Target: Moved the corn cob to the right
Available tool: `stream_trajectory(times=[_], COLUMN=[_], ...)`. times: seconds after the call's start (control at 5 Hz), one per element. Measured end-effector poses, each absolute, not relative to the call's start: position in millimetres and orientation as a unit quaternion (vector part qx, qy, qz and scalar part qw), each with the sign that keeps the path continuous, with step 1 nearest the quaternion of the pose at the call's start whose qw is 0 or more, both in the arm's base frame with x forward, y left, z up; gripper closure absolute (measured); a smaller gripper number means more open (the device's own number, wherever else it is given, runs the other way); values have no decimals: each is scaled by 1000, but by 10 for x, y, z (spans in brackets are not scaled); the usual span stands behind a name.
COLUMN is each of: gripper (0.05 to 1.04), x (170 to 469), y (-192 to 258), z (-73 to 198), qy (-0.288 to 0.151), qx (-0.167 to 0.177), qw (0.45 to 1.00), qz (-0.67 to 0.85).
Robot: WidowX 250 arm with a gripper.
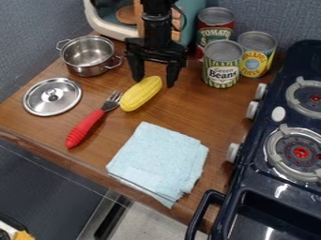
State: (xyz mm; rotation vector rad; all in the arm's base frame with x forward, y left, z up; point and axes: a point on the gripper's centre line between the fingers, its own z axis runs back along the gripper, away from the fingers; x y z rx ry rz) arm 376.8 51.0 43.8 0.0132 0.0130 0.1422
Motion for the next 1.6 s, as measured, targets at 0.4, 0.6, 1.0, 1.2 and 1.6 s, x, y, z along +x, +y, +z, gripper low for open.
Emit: stream_trajectory(times=[0.4, 0.6, 1.0, 1.2, 1.6], gripper=[83, 83, 421, 488, 488], x=[3676, 3682, 3695, 3683, 3641], y=[661, 735, 712, 732, 712], z=[242, 245, 204, 195, 212], qy=[59, 59, 53, 55, 46], qx=[54, 43, 0, 7, 3], qw=[996, 997, 999, 998, 999], qz=[34, 38, 7, 15, 12])
